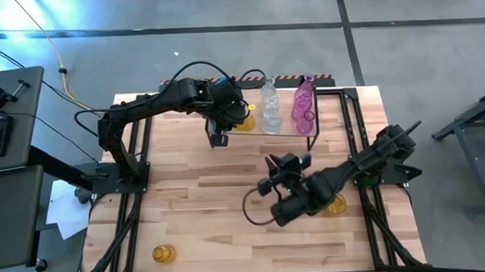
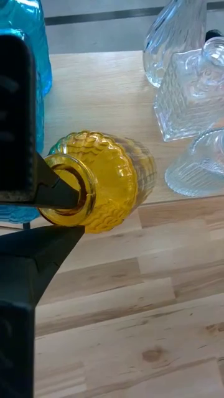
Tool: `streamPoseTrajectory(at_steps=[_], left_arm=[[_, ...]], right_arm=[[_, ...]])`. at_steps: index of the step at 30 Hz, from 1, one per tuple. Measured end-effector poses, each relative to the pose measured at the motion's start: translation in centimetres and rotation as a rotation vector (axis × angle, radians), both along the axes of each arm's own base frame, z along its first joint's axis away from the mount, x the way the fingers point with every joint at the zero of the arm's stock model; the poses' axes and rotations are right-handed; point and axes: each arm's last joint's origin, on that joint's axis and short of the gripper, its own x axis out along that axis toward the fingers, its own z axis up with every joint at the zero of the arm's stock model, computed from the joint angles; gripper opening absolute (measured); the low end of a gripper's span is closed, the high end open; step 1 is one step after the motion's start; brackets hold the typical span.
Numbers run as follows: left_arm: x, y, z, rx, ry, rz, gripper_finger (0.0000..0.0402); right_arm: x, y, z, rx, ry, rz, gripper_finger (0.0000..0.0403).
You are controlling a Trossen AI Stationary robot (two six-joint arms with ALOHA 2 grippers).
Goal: Sort vases onto shelf
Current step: Put the top left yellow vase on the shelf
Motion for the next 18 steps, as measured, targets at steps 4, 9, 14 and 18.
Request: streamPoseTrajectory(at_steps=[4, 9, 14, 18], left_arm=[[0.0, 0.0, 0.0, -0.004, -0.002, 0.006, 0.0027], [0.0, 0.0, 0.0, -0.018, -0.006, 0.020, 0.0028], [0.0, -0.1, 0.0, -0.051, -0.012, 0.004, 0.0026], [0.0, -0.2, 0.0, -0.051, -0.010, 0.003, 0.0028]], right_arm=[[1.5, -1.2, 0.1, -0.027, 0.043, 0.016, 0.0057], [3.0, -3.0, -0.9, 0.016, 0.083, 0.038, 0.0057], [4.4, -3.9, -1.1, 0.215, 0.197, 0.308, 0.0057], [5.3, -5.5, 0.0, 0.322, 0.277, 0.544, 0.0057]])
